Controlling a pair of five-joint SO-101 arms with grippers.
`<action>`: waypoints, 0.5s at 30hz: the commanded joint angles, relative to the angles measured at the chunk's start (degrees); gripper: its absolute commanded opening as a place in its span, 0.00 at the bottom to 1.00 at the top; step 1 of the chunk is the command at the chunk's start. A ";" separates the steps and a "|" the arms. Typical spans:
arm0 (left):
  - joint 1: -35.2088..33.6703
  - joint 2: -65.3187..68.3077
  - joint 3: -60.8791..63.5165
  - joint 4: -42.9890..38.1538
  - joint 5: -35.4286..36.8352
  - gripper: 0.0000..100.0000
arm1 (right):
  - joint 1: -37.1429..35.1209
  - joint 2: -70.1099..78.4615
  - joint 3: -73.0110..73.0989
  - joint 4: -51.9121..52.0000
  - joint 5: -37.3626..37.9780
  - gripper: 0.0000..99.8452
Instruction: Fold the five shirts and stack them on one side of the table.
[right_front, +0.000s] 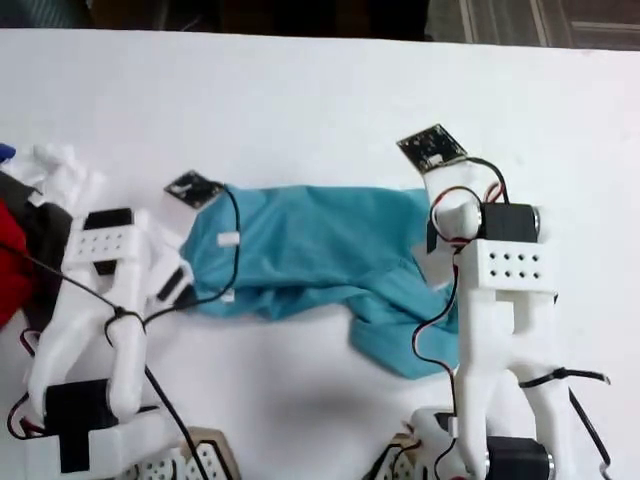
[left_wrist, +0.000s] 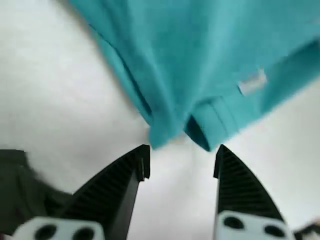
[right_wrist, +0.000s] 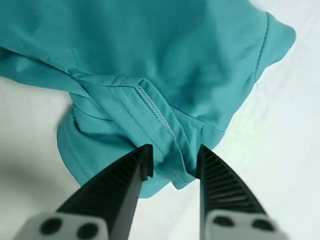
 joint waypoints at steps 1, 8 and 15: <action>0.70 -2.20 -0.40 -3.96 3.87 0.23 | 0.31 -2.42 0.26 1.54 0.18 0.14; 3.43 -2.11 1.27 -7.82 6.15 0.23 | 0.40 -2.68 3.16 1.80 0.18 0.14; 4.57 -2.11 -0.04 -12.66 9.67 0.23 | 0.40 -2.86 3.16 2.77 -0.18 0.14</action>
